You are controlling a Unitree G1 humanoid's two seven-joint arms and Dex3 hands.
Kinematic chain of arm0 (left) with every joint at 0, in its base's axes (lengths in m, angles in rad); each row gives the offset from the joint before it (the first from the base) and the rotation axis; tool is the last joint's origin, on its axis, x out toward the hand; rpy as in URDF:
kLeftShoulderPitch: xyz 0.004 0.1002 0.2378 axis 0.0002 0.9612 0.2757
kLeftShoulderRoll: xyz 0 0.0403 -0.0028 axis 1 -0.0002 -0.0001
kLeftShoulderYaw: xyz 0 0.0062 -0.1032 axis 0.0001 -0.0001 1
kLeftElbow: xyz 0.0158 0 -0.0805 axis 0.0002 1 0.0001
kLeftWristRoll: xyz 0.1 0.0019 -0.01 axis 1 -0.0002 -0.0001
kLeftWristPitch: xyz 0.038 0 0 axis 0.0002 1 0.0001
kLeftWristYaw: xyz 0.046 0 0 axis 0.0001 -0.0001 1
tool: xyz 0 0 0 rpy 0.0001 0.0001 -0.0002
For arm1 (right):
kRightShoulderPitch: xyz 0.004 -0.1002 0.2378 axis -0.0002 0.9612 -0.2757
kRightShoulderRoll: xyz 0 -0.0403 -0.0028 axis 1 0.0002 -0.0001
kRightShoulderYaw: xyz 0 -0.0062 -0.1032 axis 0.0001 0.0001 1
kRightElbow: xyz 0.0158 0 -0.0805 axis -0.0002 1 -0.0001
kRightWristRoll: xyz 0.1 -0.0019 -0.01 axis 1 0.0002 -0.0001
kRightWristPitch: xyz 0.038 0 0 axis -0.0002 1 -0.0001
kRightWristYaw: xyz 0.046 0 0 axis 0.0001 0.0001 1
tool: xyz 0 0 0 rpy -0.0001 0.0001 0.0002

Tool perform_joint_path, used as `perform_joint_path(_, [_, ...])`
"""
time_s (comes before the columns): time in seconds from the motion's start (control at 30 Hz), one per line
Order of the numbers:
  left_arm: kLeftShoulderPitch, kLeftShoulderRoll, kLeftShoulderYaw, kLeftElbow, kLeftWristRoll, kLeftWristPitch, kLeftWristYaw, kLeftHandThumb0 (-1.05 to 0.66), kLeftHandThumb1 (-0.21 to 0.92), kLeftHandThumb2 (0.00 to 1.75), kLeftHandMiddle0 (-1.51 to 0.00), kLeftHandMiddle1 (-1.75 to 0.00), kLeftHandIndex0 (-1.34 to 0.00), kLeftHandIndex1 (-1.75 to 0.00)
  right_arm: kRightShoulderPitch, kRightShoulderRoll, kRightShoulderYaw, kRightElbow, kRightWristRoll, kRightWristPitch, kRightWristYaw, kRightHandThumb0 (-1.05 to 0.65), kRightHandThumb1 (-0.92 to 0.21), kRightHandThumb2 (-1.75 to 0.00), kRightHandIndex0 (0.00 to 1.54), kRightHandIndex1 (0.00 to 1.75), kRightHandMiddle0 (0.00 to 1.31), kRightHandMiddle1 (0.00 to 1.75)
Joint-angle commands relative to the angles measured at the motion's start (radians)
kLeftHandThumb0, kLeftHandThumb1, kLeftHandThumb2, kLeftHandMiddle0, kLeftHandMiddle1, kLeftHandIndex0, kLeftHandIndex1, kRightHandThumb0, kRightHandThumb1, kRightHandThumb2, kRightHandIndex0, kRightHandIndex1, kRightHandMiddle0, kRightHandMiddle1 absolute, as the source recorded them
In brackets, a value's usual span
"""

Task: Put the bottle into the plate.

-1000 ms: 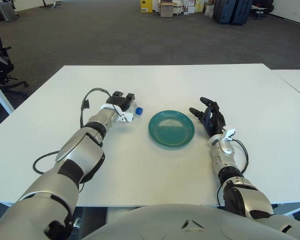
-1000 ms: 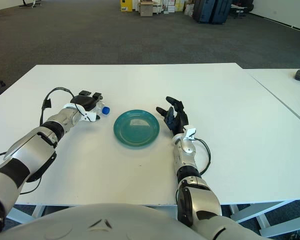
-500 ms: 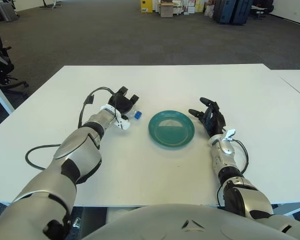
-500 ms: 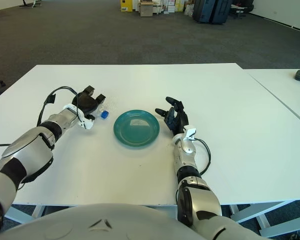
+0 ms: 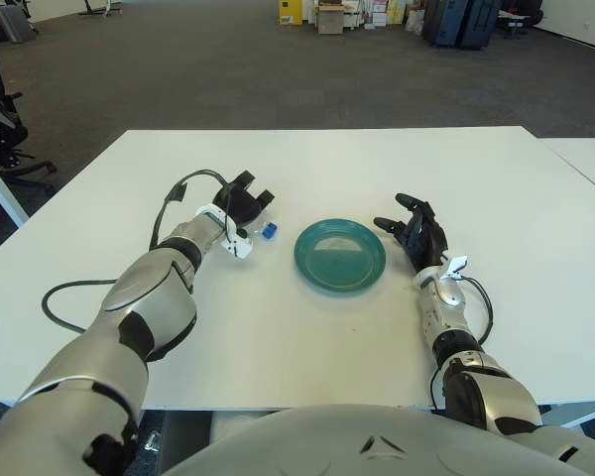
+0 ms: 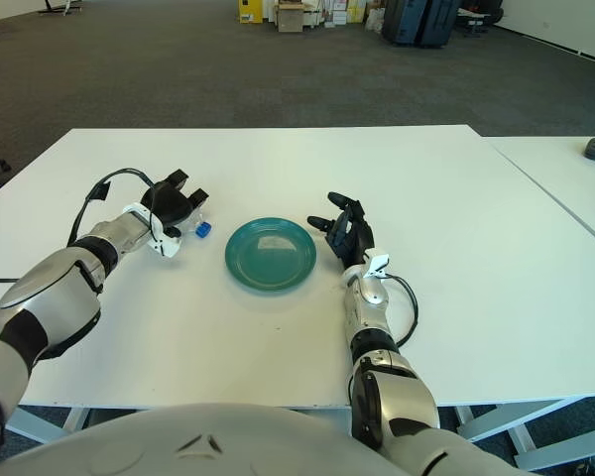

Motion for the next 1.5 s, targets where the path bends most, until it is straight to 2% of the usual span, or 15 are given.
perform_joint_path(0.0, [0.005,0.013,0.002,0.005,-0.001,-0.020,0.012,-0.42,0.51,1.05,-1.07,-1.75,-0.48,-1.73,0.076,0.012,-0.011,0.039,0.020,0.024,0.000,-0.87,-0.92,-1.08,0.73,0.55,0.20,0.95])
perform_joint_path(0.27, [-0.022,0.031,0.041,-0.018,-0.039,-0.069,0.105,-0.43,0.43,1.17,-1.07,-1.75,-0.52,-1.75,0.082,0.016,-0.008,0.026,0.016,0.031,-0.010,-0.87,-0.92,-1.09,0.73,0.56,0.20,0.95])
perform_joint_path(0.43, [-0.056,0.032,0.110,-0.093,-0.094,-0.144,0.226,-0.44,0.43,1.17,-1.07,-1.75,-0.52,-1.75,0.081,0.014,-0.006,0.024,0.010,0.048,-0.021,-0.86,-0.92,-1.08,0.73,0.57,0.20,0.95])
perform_joint_path(0.6, [-0.048,0.037,0.140,-0.154,-0.101,-0.173,0.302,-0.43,0.43,1.16,-1.07,-1.75,-0.52,-1.75,0.080,0.012,-0.004,0.026,0.008,0.056,-0.027,-0.85,-0.92,-1.07,0.72,0.58,0.20,0.95])
perform_joint_path(0.7, [-0.028,0.054,0.160,-0.252,-0.100,-0.211,0.378,-0.43,0.44,1.16,-1.07,-1.75,-0.51,-1.75,0.079,0.012,-0.003,0.029,0.007,0.060,-0.031,-0.85,-0.92,-1.07,0.72,0.58,0.21,0.95])
perform_joint_path(0.83, [-0.007,0.061,0.181,-0.309,-0.106,-0.250,0.427,-0.43,0.44,1.16,-1.08,-1.75,-0.51,-1.75,0.074,0.012,-0.003,0.036,0.008,0.064,-0.031,-0.84,-0.92,-1.07,0.72,0.59,0.20,0.95])
perform_joint_path(1.03, [0.007,0.077,0.219,-0.361,-0.131,-0.312,0.427,-0.43,0.43,1.16,-1.10,-1.75,-0.51,-1.75,0.071,0.014,-0.003,0.039,0.008,0.064,-0.031,-0.85,-0.92,-1.07,0.72,0.59,0.20,0.95])
perform_joint_path(1.27, [0.036,0.095,0.315,-0.448,-0.221,-0.421,0.375,-0.43,0.43,1.17,-1.11,-1.75,-0.51,-1.75,0.070,0.016,-0.003,0.042,0.011,0.066,-0.027,-0.85,-0.92,-1.06,0.70,0.58,0.19,0.94])
perform_joint_path(1.37, [0.056,0.085,0.348,-0.483,-0.254,-0.442,0.349,-0.43,0.43,1.17,-1.12,-1.75,-0.52,-1.75,0.068,0.017,-0.004,0.045,0.013,0.068,-0.023,-0.85,-0.92,-1.06,0.70,0.58,0.18,0.94])
perform_joint_path(1.47, [0.083,0.069,0.371,-0.548,-0.267,-0.430,0.315,-0.43,0.43,1.17,-1.12,-1.75,-0.52,-1.75,0.065,0.019,-0.005,0.049,0.015,0.069,-0.020,-0.85,-0.92,-1.06,0.69,0.58,0.18,0.94])
